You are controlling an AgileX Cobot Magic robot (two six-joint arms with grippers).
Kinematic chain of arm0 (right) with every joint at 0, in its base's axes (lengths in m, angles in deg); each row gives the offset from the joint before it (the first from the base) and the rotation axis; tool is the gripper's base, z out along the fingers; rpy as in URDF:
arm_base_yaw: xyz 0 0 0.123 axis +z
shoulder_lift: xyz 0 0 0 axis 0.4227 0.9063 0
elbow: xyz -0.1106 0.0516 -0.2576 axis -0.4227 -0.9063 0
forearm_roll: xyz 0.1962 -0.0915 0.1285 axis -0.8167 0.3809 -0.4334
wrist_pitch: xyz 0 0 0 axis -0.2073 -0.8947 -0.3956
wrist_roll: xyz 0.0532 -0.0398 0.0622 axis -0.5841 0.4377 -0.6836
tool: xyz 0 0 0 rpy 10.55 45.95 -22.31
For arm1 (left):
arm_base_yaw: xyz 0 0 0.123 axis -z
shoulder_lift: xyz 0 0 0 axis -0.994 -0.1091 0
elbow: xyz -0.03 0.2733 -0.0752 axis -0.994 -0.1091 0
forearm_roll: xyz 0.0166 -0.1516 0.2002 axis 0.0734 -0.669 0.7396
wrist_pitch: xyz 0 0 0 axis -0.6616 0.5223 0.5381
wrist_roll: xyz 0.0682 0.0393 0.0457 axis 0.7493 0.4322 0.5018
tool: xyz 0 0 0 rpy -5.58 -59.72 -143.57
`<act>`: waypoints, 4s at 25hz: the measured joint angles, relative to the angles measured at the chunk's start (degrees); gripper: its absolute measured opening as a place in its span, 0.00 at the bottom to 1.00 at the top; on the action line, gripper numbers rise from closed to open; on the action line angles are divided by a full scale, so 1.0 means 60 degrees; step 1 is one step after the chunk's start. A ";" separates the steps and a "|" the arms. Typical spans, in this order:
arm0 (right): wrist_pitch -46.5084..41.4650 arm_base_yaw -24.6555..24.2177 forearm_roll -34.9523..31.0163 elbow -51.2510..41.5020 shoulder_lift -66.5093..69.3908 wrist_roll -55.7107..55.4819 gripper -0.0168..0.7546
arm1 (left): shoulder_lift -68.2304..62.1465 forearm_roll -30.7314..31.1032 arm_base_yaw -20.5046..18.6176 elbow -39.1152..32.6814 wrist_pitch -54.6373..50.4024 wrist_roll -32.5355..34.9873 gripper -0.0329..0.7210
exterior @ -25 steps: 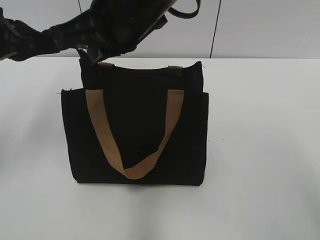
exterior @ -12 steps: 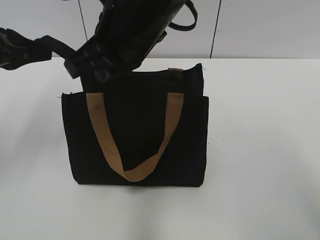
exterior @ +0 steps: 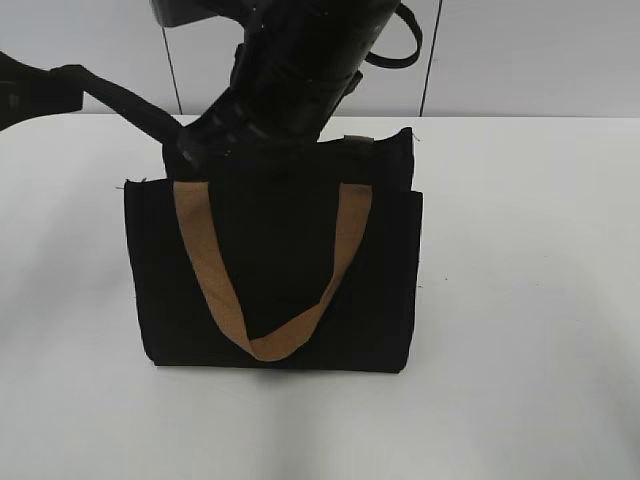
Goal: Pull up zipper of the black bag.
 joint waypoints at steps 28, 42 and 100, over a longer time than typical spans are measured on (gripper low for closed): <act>-0.2548 -0.2436 -0.1122 0.0019 -0.0952 0.0990 0.00 | -0.0887 -0.0009 -0.0057 -0.0033 -0.0215 0.0000 0.07; -0.2601 -0.3007 -0.2091 -0.0032 -0.1156 0.0990 0.00 | -0.1167 -0.0062 -0.0047 -0.0033 -0.0112 0.0000 0.07; -0.2879 -0.2472 0.0588 -0.1423 -0.4047 0.1099 0.74 | 0.0345 -0.0108 0.4484 -0.0024 -0.6392 -0.1606 0.66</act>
